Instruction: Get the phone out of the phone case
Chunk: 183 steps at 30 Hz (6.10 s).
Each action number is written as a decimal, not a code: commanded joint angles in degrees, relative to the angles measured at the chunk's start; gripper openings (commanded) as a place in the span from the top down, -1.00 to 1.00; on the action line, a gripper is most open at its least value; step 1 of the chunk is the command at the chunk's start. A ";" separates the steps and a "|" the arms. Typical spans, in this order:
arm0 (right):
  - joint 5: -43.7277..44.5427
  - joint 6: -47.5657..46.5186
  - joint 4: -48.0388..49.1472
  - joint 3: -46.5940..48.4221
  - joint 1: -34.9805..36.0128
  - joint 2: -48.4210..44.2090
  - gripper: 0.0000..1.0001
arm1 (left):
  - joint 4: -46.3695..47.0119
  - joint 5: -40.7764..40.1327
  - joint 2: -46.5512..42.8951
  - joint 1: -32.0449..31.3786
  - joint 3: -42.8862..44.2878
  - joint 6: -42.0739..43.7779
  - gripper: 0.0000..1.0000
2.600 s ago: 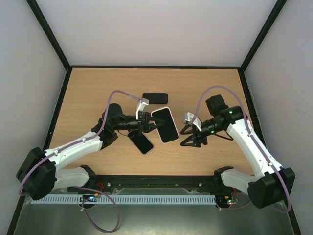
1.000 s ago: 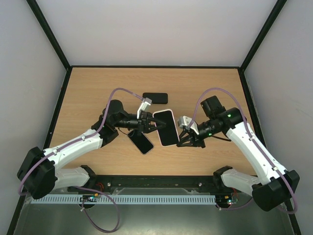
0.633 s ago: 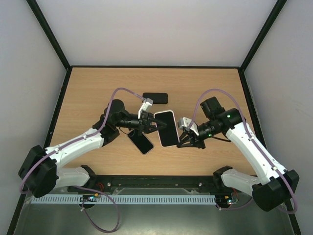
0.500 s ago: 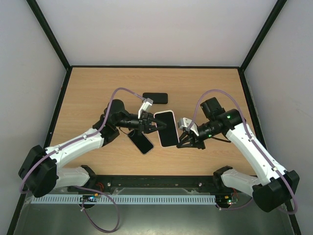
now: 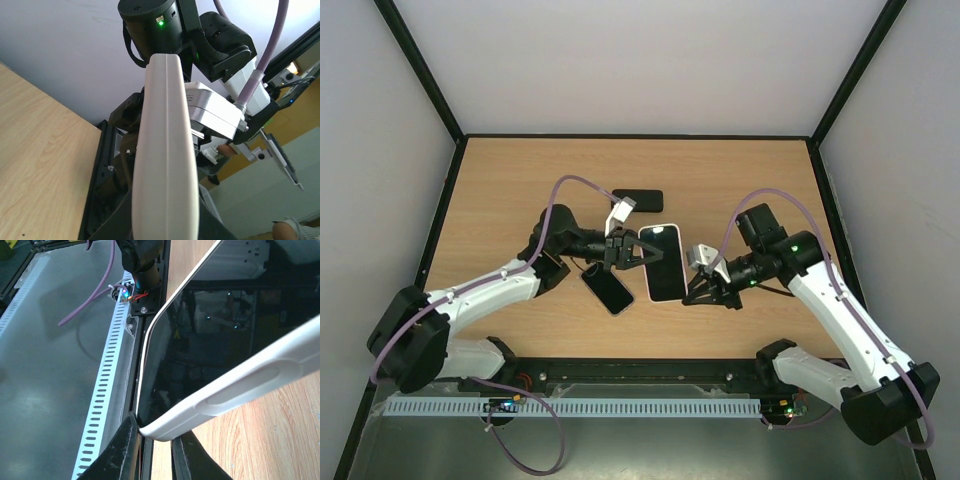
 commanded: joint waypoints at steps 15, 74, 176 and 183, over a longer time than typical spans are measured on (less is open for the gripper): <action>3.19 6.70 14.19 -3.61 -0.07 1.27 0.73 | 8.50 4.74 -5.92 -3.04 1.88 -7.99 0.95; -6.66 33.58 23.39 1.36 -7.73 6.35 0.15 | 0.83 4.24 -4.34 -2.55 1.62 -8.53 0.95; 35.76 80.43 37.48 -17.21 -13.58 0.20 0.96 | -31.96 -90.29 1.75 -29.83 0.03 26.81 -0.42; 40.08 79.78 37.01 -16.96 -13.52 4.99 0.96 | -25.54 -76.82 12.12 -27.39 4.07 30.56 -0.26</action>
